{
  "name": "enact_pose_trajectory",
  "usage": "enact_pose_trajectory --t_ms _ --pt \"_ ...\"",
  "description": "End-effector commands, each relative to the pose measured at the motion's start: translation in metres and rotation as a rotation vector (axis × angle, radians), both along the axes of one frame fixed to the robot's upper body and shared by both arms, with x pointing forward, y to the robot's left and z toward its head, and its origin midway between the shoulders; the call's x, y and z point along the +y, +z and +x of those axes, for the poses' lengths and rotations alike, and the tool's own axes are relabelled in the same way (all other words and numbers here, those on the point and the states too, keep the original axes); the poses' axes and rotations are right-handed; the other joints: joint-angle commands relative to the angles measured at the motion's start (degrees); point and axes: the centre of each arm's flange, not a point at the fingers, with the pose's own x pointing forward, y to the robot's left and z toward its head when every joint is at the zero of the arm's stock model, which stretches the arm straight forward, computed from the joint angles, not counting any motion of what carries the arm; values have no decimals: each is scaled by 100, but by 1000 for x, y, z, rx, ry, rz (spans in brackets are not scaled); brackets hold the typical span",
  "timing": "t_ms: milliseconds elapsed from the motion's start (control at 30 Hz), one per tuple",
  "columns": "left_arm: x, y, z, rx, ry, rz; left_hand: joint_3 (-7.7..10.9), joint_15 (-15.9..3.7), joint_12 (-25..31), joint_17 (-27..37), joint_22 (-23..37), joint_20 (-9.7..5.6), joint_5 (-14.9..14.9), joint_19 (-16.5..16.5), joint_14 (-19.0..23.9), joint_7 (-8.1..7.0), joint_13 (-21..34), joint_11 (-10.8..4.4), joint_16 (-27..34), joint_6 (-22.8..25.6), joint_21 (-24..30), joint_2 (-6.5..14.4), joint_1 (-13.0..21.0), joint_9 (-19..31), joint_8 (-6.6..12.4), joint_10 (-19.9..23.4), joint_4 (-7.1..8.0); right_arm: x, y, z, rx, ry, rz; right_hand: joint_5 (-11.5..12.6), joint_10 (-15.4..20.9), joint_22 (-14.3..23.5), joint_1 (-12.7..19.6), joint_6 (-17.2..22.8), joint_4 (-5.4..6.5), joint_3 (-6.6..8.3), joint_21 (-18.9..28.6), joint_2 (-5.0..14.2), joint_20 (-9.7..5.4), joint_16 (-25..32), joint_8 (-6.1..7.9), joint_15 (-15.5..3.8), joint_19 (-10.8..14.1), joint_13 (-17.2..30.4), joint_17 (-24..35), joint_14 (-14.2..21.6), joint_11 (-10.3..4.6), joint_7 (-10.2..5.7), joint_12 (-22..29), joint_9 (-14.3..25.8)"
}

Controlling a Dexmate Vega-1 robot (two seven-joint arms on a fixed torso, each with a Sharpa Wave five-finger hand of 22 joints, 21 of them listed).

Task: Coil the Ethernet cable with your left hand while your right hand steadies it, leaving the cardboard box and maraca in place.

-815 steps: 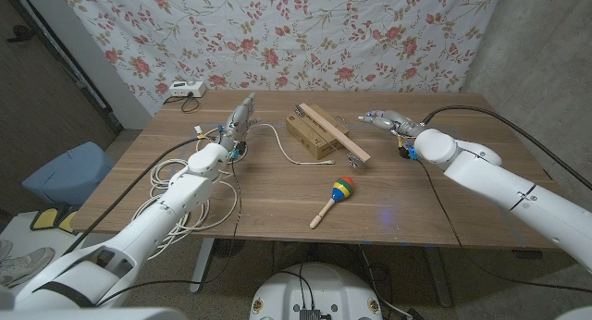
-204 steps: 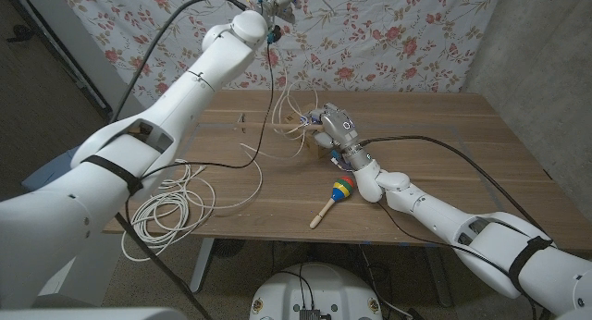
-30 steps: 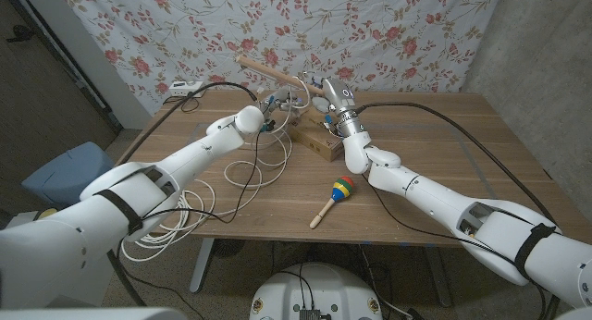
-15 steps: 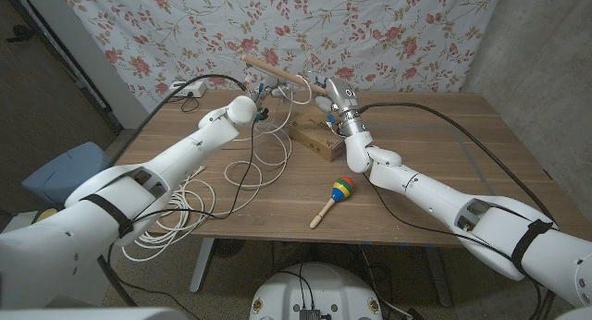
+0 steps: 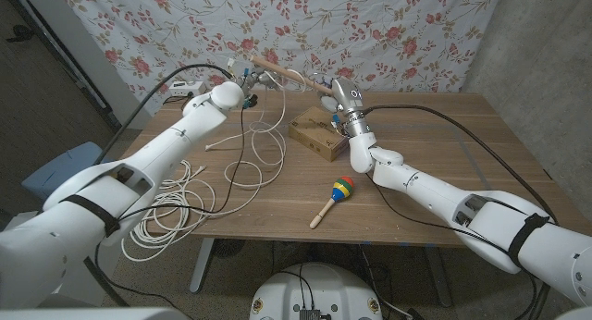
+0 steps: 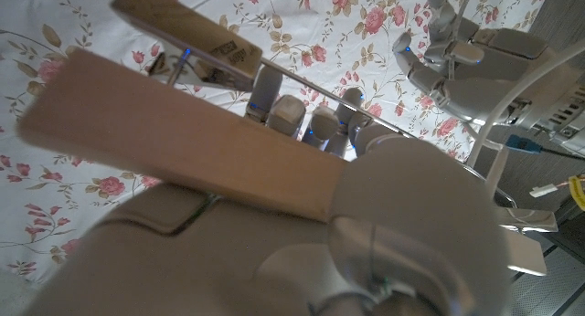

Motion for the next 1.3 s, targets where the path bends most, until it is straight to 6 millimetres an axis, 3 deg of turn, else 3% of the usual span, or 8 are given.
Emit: enact_pose_trajectory --t_ms 33,300,800,1000,1300 --pt "8 42 -36 24 -17 76 89 -133 64 164 10 13 -28 47 86 502 36 -29 51 557 18 -10 -35 1 292 -20 -9 -10 -6 15 -25 -79 -10 31 39 12 -217 62 171 217 -4 242 -593 32 31 -518 -31 -3 20 -3 -13 24 -3 11" --pt "8 62 -53 76 16 169 156 -140 26 426 21 8 -67 60 93 528 -100 -83 90 553 74 -25 -45 -3 289 1 -24 -14 -8 24 -30 -129 -23 33 14 11 -225 38 171 218 -17 239 -593 30 41 -517 -45 68 20 -15 -24 22 37 12" --pt "0 119 -97 209 160 376 265 -131 139 701 12 30 -113 117 153 528 50 -139 141 561 133 -40 -33 -89 241 -46 -53 -20 -30 47 23 -284 -69 37 18 10 -239 31 174 216 -37 234 -603 26 56 -518 -58 27 19 -43 -20 -5 17 -5" --pt "-7 131 -102 234 183 373 300 -132 145 778 8 31 -128 149 184 535 48 -168 161 585 154 -40 -26 -138 222 -45 -65 -15 -33 43 -4 -272 -74 38 27 10 -243 33 173 216 -42 236 -598 25 57 -518 -59 -50 19 -48 -22 -8 -38 -22" --pt "-27 142 -98 218 230 355 441 -98 178 1042 -20 78 -189 367 295 560 51 -184 237 627 217 -63 -4 -211 189 -11 -97 8 -28 21 -108 -173 -100 38 50 13 -250 21 172 212 -46 237 -600 25 71 -518 -61 -49 18 -54 -21 -9 -46 -19"
